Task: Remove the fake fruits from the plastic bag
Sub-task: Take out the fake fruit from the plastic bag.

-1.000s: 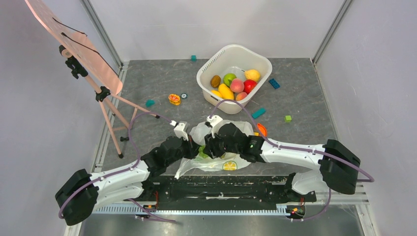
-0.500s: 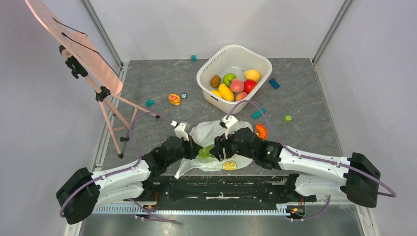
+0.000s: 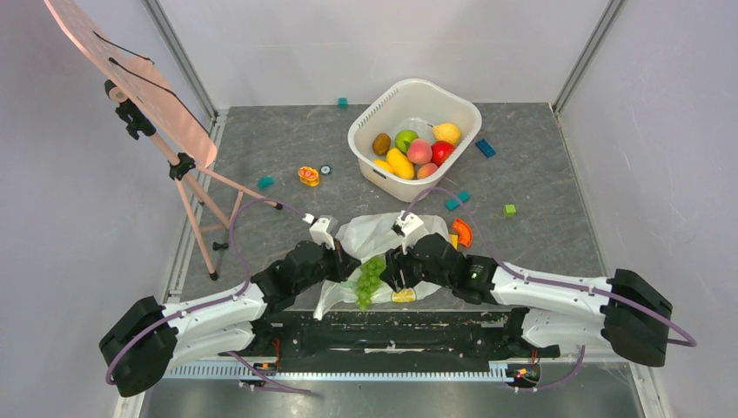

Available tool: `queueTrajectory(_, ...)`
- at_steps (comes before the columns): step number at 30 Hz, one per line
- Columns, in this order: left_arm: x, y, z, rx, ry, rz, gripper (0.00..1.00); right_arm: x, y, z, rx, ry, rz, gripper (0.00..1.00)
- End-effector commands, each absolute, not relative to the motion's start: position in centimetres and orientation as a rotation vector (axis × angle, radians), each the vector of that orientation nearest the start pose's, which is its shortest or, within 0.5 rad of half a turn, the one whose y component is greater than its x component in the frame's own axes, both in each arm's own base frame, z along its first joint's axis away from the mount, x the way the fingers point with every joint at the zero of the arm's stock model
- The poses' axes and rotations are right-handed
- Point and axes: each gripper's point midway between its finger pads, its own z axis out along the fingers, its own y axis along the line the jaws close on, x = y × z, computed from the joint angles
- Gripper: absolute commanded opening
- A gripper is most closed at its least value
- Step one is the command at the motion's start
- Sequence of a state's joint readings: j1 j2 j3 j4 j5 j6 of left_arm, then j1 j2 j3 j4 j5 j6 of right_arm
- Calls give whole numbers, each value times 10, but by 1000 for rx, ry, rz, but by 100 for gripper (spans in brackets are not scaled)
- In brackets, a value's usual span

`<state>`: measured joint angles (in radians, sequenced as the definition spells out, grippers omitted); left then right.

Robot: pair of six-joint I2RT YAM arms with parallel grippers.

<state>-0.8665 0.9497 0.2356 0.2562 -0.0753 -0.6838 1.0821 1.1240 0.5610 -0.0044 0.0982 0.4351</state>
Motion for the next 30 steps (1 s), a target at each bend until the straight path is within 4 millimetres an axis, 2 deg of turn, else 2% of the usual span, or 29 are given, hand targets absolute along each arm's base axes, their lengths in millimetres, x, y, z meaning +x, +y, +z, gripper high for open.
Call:
queueTrajectory(1, 189, -245, 86, 127, 2098, -925, 2, 163, 307, 105, -629, 2135, 805, 56)
queueTrajectory(5, 189, -245, 85, 126, 2100, -922, 2, 162, 309, 93, -651, 2168, 798, 50)
queueTrajectory(10, 189, -244, 84, 123, 2100, -919, 2, 155, 311, 88, -703, 2170, 831, 40)
queueTrajectory(18, 189, -245, 85, 125, 2099, -921, 2, 144, 312, 75, -749, 2198, 880, 48)
queueTrajectory(30, 188, -245, 85, 124, 2097, -926, 2, 156, 312, 58, -647, 2250, 851, 48)
